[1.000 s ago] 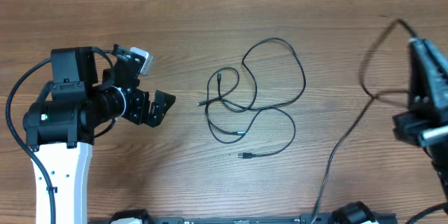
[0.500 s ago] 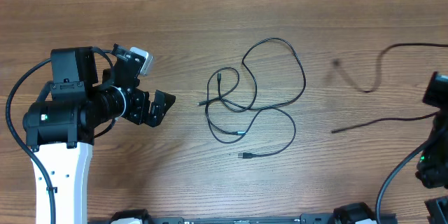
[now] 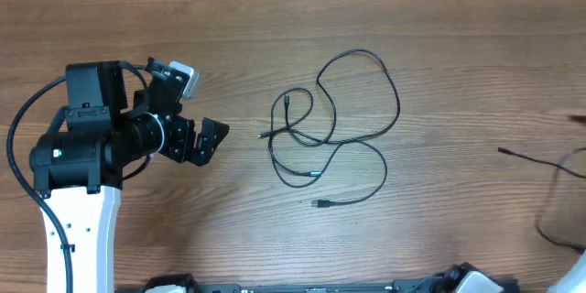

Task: Untangle cables

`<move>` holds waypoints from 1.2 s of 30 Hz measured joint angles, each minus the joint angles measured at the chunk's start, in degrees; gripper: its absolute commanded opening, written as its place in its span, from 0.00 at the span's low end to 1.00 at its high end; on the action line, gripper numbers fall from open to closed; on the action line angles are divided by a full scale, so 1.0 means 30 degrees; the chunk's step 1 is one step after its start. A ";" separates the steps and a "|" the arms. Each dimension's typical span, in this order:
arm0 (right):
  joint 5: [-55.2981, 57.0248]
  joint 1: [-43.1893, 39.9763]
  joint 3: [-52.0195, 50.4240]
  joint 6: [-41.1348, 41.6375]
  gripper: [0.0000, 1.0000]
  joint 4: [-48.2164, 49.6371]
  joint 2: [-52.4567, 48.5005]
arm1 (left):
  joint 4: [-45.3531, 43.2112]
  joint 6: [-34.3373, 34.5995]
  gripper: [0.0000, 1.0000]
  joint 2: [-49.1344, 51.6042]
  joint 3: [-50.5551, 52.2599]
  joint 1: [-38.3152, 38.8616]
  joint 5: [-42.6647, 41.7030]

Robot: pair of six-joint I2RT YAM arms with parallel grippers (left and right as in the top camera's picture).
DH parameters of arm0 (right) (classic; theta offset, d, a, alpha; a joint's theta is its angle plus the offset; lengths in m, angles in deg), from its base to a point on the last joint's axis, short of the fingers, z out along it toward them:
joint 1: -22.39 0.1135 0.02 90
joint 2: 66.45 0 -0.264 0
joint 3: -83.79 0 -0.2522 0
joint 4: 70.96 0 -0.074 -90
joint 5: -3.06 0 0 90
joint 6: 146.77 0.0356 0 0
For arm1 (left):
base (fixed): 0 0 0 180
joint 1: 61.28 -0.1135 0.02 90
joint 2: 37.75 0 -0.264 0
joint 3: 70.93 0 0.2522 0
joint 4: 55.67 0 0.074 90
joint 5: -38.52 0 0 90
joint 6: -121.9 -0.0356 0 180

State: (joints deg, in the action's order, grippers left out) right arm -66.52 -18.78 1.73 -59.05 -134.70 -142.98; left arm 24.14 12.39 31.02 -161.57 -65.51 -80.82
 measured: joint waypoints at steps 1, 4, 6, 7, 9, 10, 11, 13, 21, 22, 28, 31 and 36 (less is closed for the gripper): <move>-0.0991 -0.0692 0.0000 0.0437 0.04 -0.0109 -0.0568 | 0.0007 0.0000 1.00 0.0000 0.0007 0.0000 0.0000; -0.6441 -0.4728 -0.0022 0.2674 0.04 -0.0590 -0.4197 | -0.0007 0.0000 1.00 0.0000 0.0007 0.0000 0.0000; -0.9165 -0.6222 -0.0029 0.3599 0.04 -0.0794 -0.5566 | 0.0000 0.0000 1.00 0.0007 0.0007 0.0000 0.0000; -1.0433 -0.6921 -0.0029 0.3869 0.04 -0.0787 -0.6215 | -0.0007 0.0000 1.00 0.0007 0.0007 0.0000 0.0000; -1.3304 -0.8612 -0.0029 0.4350 0.32 -0.0954 -0.7745 | 0.0007 0.0000 1.00 0.0007 0.0007 0.0000 0.0000; -1.4018 -0.9041 -0.0029 0.4481 0.70 -0.1056 -0.8131 | -0.0007 0.0000 1.00 0.0007 0.0007 0.0000 0.0000; -1.4666 -0.9333 -0.0029 0.4619 1.00 -0.1122 -0.8357 | 0.0000 0.0000 1.00 0.0007 0.0007 0.0000 0.0000; -1.5766 -0.9661 -0.0029 0.4714 1.00 -0.1166 -0.8553 | 0.0000 0.0000 1.00 0.0007 0.0007 0.0000 0.0000; -1.7915 -0.9763 -0.0029 0.4459 1.00 -0.2470 -0.8568 | 0.0000 0.0000 1.00 0.0007 0.0007 0.0000 0.0000; -1.7966 -0.9763 -0.0029 0.4335 1.00 -0.2557 -0.8561 | 0.0000 0.0000 1.00 0.0007 0.0007 0.0000 0.0000; -1.5992 -0.9763 -0.0029 0.4029 1.00 -0.3089 -0.6237 | 0.0000 0.0000 1.00 0.0007 0.0007 0.0000 0.0000; -1.4659 -0.9690 -0.0029 0.3993 1.00 -0.3177 -0.4116 | 0.0000 0.0000 1.00 0.0007 0.0007 0.0000 0.0000; -1.3850 -0.8531 -0.0029 0.3905 1.00 -0.2514 -0.1064 | 0.0000 0.0000 1.00 0.0007 0.0007 0.0000 0.0000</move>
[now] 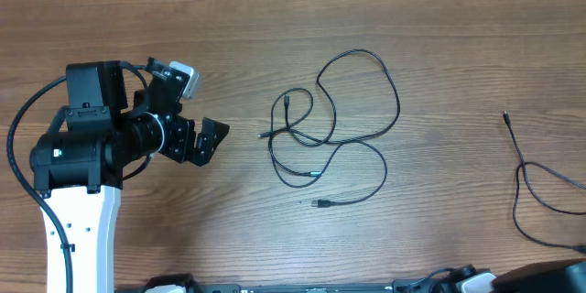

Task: Untangle cables

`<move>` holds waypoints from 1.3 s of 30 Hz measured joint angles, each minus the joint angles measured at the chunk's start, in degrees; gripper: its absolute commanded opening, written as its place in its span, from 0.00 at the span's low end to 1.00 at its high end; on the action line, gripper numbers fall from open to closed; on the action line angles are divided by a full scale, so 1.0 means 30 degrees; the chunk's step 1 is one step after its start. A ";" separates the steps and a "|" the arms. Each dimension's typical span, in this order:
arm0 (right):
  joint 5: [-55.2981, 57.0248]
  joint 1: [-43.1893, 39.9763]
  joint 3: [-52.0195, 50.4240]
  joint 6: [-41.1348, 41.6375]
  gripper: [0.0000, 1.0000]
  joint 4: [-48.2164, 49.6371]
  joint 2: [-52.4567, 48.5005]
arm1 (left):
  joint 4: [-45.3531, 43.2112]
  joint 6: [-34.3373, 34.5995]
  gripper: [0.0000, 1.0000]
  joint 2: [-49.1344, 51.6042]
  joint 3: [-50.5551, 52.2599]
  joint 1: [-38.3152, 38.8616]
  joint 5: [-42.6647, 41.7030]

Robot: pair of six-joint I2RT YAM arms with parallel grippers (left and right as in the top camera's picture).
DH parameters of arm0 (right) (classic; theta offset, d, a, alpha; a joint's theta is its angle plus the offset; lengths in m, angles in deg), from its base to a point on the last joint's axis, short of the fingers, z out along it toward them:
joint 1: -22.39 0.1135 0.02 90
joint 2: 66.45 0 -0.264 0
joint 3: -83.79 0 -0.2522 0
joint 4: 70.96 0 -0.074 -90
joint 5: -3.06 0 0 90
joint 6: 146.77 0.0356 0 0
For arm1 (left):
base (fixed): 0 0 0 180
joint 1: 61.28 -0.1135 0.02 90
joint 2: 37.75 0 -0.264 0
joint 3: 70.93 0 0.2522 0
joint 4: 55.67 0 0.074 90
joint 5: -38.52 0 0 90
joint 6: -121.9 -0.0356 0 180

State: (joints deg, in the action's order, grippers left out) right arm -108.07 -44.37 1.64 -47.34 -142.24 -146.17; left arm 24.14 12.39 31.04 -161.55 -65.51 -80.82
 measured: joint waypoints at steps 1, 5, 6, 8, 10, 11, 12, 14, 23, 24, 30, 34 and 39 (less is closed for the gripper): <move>-0.0554 0.0619 0.0000 -0.0029 1.00 0.0204 0.0401 | 0.0000 0.0000 1.00 0.0000 0.0000 0.0000 0.0000; -0.3060 0.3373 0.0000 -0.0240 1.00 0.0189 0.0641 | 0.0000 0.0000 1.00 0.0000 0.0000 0.0000 0.0000; -0.3548 0.4320 0.0000 -0.0357 1.00 0.0015 0.0641 | 0.0000 0.0000 1.00 0.0000 0.0000 0.0000 0.0000; -0.4197 0.6331 0.0000 -0.0517 1.00 -0.0160 0.0641 | 0.0022 0.0000 1.00 0.0007 0.0000 0.0000 0.0000; -0.4481 0.8539 0.0000 -0.0729 1.00 -0.0138 0.0561 | 0.0015 0.0000 1.00 0.0007 0.0000 0.0000 0.0000; -0.4656 1.0200 0.0000 -0.1049 1.00 -0.0153 0.0350 | 0.0000 0.0000 1.00 0.0007 0.0000 0.0000 0.0000; -0.4736 1.1271 0.0000 -0.1188 1.00 -0.0153 0.0131 | 0.0000 0.0000 1.00 0.0007 0.0000 0.0000 0.0000; -0.4874 1.3515 0.0000 -0.1377 1.00 -0.0138 -0.0823 | 0.0007 0.0000 1.00 0.0007 0.0000 0.0000 0.0000; -0.4874 2.0830 0.0000 -0.1661 1.00 0.0517 -0.7410 | -0.0007 0.0000 1.00 0.0007 0.0000 0.0000 0.0000; -0.4874 2.1631 0.0000 -0.1668 1.00 0.0933 -0.8072 | 0.0000 0.0000 1.00 0.0007 0.0000 0.0000 0.0000; -0.4816 2.5522 -0.0408 -0.1654 1.00 0.3279 -1.0127 | 0.0000 0.0000 1.00 0.0007 0.0000 0.0000 0.0000; -0.4065 2.7350 -0.0801 -0.1654 1.00 0.4736 -1.1140 | -0.0007 0.0000 1.00 0.0007 -0.0007 0.0000 0.0000; -0.3140 2.8968 -0.0918 -0.1639 1.00 0.5486 -1.2291 | 0.0000 0.0000 1.00 0.0007 0.0000 0.0000 0.0000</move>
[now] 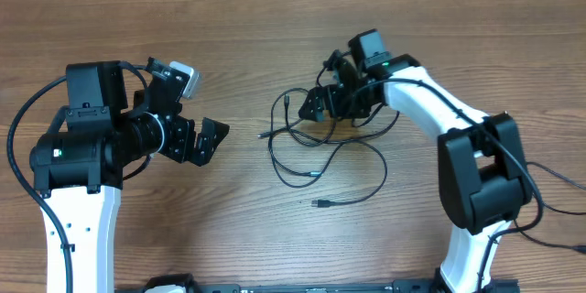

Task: Untangle cables

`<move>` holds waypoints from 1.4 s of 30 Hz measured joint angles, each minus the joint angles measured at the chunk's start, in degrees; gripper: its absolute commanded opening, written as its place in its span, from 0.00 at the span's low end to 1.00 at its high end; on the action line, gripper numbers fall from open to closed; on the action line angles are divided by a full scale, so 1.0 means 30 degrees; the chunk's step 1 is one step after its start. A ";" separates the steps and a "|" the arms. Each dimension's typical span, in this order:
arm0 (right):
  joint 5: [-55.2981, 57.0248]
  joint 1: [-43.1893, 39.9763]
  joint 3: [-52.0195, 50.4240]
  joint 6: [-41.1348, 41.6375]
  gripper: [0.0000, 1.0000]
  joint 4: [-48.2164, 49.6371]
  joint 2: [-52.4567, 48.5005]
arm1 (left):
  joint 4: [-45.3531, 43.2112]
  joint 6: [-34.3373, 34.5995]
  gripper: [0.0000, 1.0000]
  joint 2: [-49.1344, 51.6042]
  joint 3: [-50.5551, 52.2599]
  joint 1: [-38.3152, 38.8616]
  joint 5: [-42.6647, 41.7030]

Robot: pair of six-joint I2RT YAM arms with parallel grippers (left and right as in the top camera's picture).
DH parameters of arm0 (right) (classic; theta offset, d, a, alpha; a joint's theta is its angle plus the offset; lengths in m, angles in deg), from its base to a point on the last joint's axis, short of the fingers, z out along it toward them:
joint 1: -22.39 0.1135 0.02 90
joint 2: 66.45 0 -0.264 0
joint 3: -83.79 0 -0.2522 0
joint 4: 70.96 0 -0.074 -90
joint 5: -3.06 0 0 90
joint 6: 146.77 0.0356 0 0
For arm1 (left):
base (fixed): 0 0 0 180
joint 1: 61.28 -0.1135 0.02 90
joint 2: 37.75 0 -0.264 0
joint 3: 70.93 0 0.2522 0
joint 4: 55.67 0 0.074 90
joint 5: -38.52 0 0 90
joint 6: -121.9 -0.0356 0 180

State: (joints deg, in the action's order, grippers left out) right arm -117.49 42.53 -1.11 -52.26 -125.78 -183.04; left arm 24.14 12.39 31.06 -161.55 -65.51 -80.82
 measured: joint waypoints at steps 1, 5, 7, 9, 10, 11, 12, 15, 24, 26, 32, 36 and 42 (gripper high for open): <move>0.0182 0.0240 -0.0051 0.0000 0.98 0.0109 -0.0058 | 0.0000 0.0000 1.00 0.0000 0.0000 0.0000 0.0000; 0.0481 0.0459 -0.0051 -0.0022 0.04 0.0248 -0.0058 | 0.0000 0.0000 1.00 0.0000 0.0000 0.0000 0.0000; 0.0525 0.0466 -0.0051 -0.0007 0.04 0.0109 -0.0058 | 0.0000 0.0000 1.00 0.0000 0.0000 0.0000 0.0000; 0.0546 0.0466 -0.0051 -0.0007 0.04 0.0007 -0.0058 | 0.0000 0.0000 1.00 0.0000 0.0000 0.0000 0.0000; 0.0699 0.0459 -0.0044 -0.0007 0.04 -0.0321 -0.0058 | 0.0000 0.0000 1.00 0.0000 0.0000 0.0000 0.0000; 0.0860 0.0437 -0.0015 0.0007 0.04 -0.0707 -0.0058 | 0.0000 0.0000 1.00 0.0000 -0.0007 0.0000 0.0000; 0.1180 0.0408 0.0204 -0.0015 0.04 -0.1749 -0.0058 | 0.0000 0.0000 1.00 0.0000 0.0000 0.0000 0.0000; 0.3024 0.0146 0.2346 0.0000 0.04 -0.5238 -0.0015 | 0.0007 0.0000 1.00 0.0000 0.0000 0.0000 0.0000; 0.6987 0.0029 1.1825 -0.0015 0.04 -1.0695 0.2820 | 0.0000 0.0000 1.00 0.0000 0.0000 0.0000 0.0000; 0.7300 0.0029 1.4156 -0.0015 0.04 -1.1060 0.3789 | 0.0000 0.0000 1.00 0.0000 0.0000 0.0000 0.0000; 1.1001 0.0044 1.8615 -0.0015 0.04 -0.9464 0.6404 | 0.0000 0.0000 1.00 0.0000 0.0000 0.0000 0.0000; 1.6903 0.0036 1.8884 -0.0029 0.04 -0.6266 0.8568 | 0.0000 0.0000 1.00 0.0000 0.0000 0.0000 0.0000; 2.5930 -0.0714 1.9263 -0.2426 0.04 0.0328 1.0091 | 0.0007 0.0000 1.00 0.0000 0.0000 0.0000 0.0000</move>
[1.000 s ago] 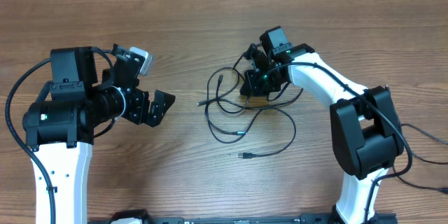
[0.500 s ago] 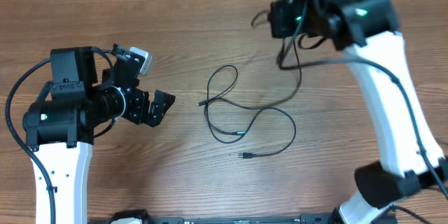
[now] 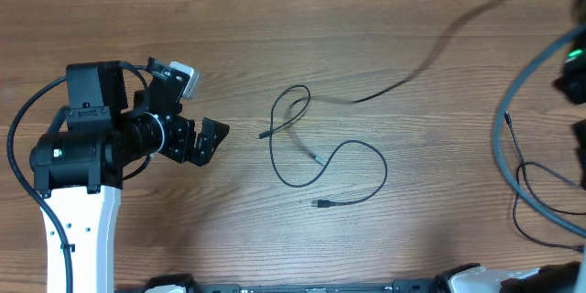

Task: Untangle cables
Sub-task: 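Drag the grasped cable with the right gripper to the right edge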

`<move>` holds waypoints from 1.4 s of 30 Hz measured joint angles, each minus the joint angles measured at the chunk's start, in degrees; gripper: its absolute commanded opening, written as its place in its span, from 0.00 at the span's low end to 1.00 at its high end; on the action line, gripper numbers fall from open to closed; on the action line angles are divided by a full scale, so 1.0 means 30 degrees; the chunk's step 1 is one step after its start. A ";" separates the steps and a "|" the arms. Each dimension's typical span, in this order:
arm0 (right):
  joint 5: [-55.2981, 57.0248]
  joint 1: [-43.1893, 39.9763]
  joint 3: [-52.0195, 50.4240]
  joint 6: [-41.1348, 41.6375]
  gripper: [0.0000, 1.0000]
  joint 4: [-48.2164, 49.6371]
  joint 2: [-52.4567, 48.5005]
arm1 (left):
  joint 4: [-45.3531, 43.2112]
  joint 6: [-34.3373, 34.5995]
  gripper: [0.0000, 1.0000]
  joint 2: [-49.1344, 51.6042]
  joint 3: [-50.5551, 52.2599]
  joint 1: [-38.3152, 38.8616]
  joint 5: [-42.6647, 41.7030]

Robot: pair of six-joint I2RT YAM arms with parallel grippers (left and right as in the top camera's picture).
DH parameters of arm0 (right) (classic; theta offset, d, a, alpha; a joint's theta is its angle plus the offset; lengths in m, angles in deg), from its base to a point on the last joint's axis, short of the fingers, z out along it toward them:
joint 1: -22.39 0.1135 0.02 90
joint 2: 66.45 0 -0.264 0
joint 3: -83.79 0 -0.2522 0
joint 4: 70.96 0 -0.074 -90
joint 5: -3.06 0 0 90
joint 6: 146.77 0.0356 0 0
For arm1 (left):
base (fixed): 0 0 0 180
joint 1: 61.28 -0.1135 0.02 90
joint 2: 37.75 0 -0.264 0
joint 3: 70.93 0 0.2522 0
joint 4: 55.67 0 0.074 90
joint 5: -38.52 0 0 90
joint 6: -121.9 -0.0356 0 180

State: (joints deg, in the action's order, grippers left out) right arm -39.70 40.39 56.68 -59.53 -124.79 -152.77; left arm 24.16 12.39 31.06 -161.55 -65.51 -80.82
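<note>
One thin black cable (image 3: 291,146) lies mid-table, with a small loop at its top and a wider curve that ends in a plug near the front. A second black cable (image 3: 430,52), blurred, stretches from beside that loop up to the top right corner. A third cable (image 3: 518,179) lies at the right edge. My left gripper (image 3: 212,142) is open, left of the cables and clear of them. Only a dark part of the right arm (image 3: 575,59) with a green light shows at the right edge. Its fingers are out of view.
A thick grey hose (image 3: 502,142) of the right arm curves, blurred, along the right edge over the third cable. The left arm's white base (image 3: 82,238) fills the front left. The wooden table's (image 3: 275,27) far edge runs along the top of the view.
The right arm was over the tangle mid-table and is now back at the right edge. The large upper loop is gone from the tangle; a cable now stretches toward the top right corner.
At first the tangle lay mid-table with the right arm out of view. Then a separate cable lay at the right edge. Then the right gripper was at the tangle's upper loop. Now that loop's cable stretches away and a smaller cable stays. The left arm never moved.
</note>
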 measured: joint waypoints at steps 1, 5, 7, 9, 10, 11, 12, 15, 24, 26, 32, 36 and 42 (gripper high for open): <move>0.1049 -0.0561 0.0015 -0.0699 0.04 0.0736 0.0051 | -0.0015 0.0000 1.00 0.0000 0.0000 0.0000 0.0000; 0.3300 -0.4692 0.0015 -0.2790 0.04 0.1574 -0.0073 | -0.0007 0.0000 1.00 0.0000 0.0000 0.0000 0.0000; 0.3606 -0.7337 0.0015 -0.3089 0.04 0.1406 -0.0146 | -0.0007 0.0000 1.00 0.0000 -0.0007 0.0000 0.0000; 0.3898 -0.9398 0.0015 -0.2630 0.04 0.0882 -0.0153 | -0.0007 0.0000 1.00 0.0000 0.0000 0.0000 0.0000; 0.3963 -1.0098 0.0015 -0.2149 0.04 0.0495 -0.0153 | -0.0022 0.0000 1.00 0.0000 0.0000 0.0000 0.0000; 0.3854 -1.0812 0.0015 -0.1486 0.04 -0.0342 -0.0146 | -0.0015 0.0000 1.00 0.0000 0.0000 0.0000 0.0000; 0.3453 -1.1315 0.0029 -0.0991 0.04 -0.1093 -0.0153 | 0.0007 0.0000 1.00 0.0000 0.0000 0.0000 0.0000; 0.2171 -1.2575 0.0022 0.0663 0.04 -0.3249 -0.0350 | -0.0007 0.0000 1.00 0.0000 0.0000 0.0000 0.0000; -0.2215 -1.5708 0.0000 0.5523 0.04 -1.0907 -0.4619 | -0.0007 0.0000 1.00 0.0000 0.0000 0.0000 0.0000; -0.3300 -1.6364 -0.0015 0.6499 0.04 -1.2203 -0.5697 | -0.0007 0.0000 1.00 0.0000 0.0000 0.0000 0.0000; -0.7023 -1.7908 -0.0022 0.7694 0.04 -1.4608 -0.8808 | -0.0007 0.0000 1.00 0.0000 -0.0007 0.0000 0.0000; -0.8517 -1.8287 -0.0102 0.7963 0.19 -1.5234 -1.0251 | -0.0007 0.0000 1.00 0.0000 0.0000 0.0000 0.0000; -0.9304 -1.8294 -0.2062 0.7941 0.62 -1.5169 -1.1154 | -0.0007 0.0000 1.00 0.0000 0.0000 0.0000 0.0000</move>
State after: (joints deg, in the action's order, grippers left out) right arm -67.61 -14.49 50.49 -35.71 -170.30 -186.23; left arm 24.14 12.39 31.06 -161.55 -65.51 -80.82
